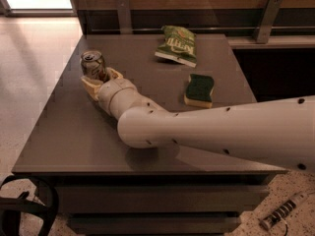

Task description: Place 7up can upright

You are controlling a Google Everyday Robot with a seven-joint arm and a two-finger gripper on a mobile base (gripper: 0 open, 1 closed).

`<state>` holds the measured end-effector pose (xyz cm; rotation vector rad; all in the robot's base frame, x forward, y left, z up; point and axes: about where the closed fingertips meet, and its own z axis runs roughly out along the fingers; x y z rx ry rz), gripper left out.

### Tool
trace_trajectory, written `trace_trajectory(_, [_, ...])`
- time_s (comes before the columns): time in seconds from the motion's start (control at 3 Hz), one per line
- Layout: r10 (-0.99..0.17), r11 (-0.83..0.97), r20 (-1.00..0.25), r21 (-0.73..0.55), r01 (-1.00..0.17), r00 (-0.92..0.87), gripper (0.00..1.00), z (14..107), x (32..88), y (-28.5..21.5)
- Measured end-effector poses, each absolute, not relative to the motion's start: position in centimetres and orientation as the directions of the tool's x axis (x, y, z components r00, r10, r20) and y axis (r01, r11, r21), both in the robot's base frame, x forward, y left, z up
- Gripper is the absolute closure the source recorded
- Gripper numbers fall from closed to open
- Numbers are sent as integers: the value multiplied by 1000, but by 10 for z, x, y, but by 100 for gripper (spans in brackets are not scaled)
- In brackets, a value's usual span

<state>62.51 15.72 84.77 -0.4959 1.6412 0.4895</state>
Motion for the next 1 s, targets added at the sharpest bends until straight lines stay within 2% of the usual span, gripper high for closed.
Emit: trace_trajectory(1.0, [-39, 812, -994, 30, -582, -106, 5, 855, 623, 160])
